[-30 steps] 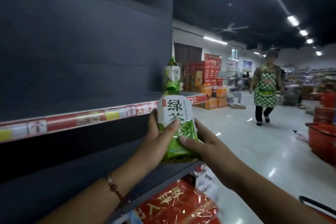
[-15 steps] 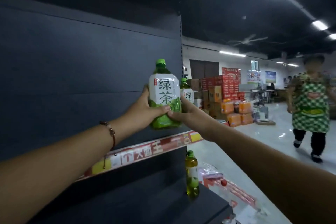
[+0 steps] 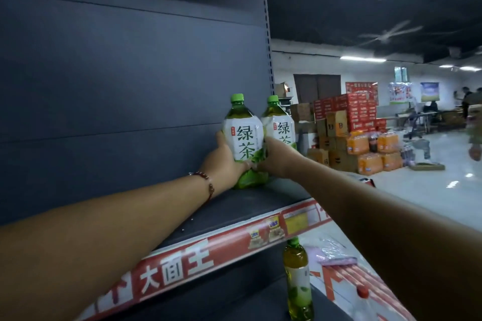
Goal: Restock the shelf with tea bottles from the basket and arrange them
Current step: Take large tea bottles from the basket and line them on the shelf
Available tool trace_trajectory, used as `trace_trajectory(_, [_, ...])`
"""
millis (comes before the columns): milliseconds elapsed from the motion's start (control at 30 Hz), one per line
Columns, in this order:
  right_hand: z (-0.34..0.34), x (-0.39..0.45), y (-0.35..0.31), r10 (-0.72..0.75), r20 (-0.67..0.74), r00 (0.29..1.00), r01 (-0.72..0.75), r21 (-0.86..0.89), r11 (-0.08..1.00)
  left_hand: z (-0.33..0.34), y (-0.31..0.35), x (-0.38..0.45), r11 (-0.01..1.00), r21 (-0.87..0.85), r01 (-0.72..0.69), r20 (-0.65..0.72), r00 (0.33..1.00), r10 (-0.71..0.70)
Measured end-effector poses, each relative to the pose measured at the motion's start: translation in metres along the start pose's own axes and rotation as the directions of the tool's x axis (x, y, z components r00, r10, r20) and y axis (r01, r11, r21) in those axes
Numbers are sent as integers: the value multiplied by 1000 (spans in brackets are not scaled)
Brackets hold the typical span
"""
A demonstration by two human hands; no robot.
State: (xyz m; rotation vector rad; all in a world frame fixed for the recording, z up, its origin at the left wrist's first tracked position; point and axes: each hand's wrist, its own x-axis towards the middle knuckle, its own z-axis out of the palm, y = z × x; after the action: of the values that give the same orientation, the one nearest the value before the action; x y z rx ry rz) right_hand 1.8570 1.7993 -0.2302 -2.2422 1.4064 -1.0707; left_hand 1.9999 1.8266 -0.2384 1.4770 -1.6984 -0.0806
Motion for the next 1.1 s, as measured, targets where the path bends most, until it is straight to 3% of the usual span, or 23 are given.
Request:
trace_trajectory(67, [6,17,8,4,-21,1000,-5,-69,998,9,0,15,998,62,28,16,999,-29])
trace_trajectory(300, [10,22,20,-19,28,999,20,-26,999,21,-5,33,979,185,84,-14,996,-83])
trace_trajectory(433, [-16,-19,13,-58,57,997,69,-212,975,1,16,11,861,505,62,119,983,-140])
trace_trajectory(533, [-40,-69,11,-207,43,977,203,-453,868,-14,35,-28,689,706,-165,198,980,32])
trace_trajectory(633, [-59,-134,25,-238,36,970,219,-547,808,-7,57,-83,629,695,-347,244,938,247])
trace_trajectory(733, [-75,-210,50,-141,61,988,149,-614,775,17,84,-142,642,605,-472,286,880,378])
trace_trajectory(833, [-83,-297,89,34,68,997,17,-634,773,61,98,-197,611,456,-648,307,758,575])
trace_trajectory(933, [-81,-392,137,262,63,963,-153,-673,724,125,104,-258,657,270,-704,416,701,579])
trace_trajectory(1000, [-76,-456,168,442,79,893,-270,-692,670,170,111,-306,681,150,-717,516,644,565])
trace_trajectory(1100, [-64,-555,208,694,89,715,-469,-675,570,231,122,-387,691,-5,-723,692,496,524])
